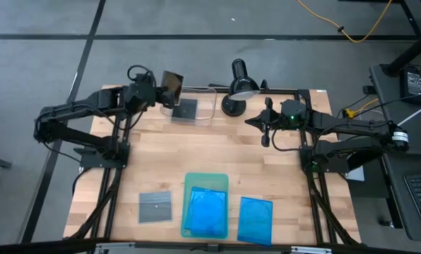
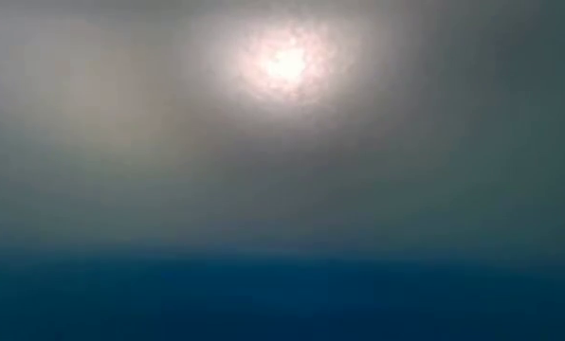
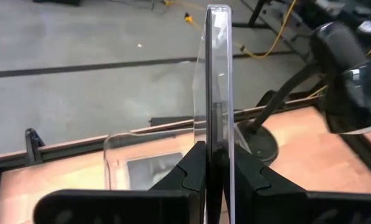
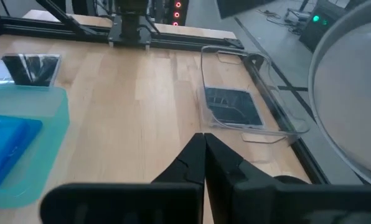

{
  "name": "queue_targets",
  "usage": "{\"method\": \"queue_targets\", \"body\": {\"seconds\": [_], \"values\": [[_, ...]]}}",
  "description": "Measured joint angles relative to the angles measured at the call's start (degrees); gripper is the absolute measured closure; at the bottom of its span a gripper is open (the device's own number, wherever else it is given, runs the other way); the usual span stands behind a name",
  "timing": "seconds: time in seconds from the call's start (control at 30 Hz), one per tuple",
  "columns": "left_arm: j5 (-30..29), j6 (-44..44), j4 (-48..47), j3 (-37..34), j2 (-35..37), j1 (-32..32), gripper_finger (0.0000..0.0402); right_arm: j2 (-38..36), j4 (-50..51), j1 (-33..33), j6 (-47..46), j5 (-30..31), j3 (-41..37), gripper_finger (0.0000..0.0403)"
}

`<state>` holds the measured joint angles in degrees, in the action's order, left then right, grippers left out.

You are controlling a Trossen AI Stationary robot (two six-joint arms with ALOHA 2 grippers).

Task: Pick & place jewel cases by type
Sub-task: Put the top black CD case into the transparent bin

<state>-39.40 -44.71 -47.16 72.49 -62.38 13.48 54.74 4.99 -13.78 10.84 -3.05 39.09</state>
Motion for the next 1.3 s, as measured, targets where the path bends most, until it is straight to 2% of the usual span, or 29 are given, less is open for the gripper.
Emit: {"method": "queue_targets", "body": {"seconds": [0.27,0.53,0.8,1.07,1.2,1.3], "values": [[12.36,4.61,1.69,0.0,-2.51,9.6,0.0375,0.0,0.04,-0.92,0.3,-0.07,0.0,0.0397],[24.26,9.36,6.85,0.0,-8.29,17.06,0.0375,0.0,0.2,-2.25,0.89,-0.09,0.0,0.0397],[29.18,12.84,7.43,-0.02,-14.51,21.77,0.0375,0.02,1.58,-2.25,1.44,-0.16,0.0,0.0397],[34.12,12.75,13.07,-0.26,-19.28,24.54,0.0375,0.02,4.61,-2.25,1.46,-0.16,0.02,0.0397],[39.5,7.17,21.64,-6.41,-17.98,24.49,0.0375,0.02,5.36,-2.25,1.46,-0.16,0.02,0.0397],[40.59,2.81,29.12,-13.16,-14.41,24.49,0.0375,0.02,6.12,-2.25,1.39,-0.16,0.0,0.0397]]}}
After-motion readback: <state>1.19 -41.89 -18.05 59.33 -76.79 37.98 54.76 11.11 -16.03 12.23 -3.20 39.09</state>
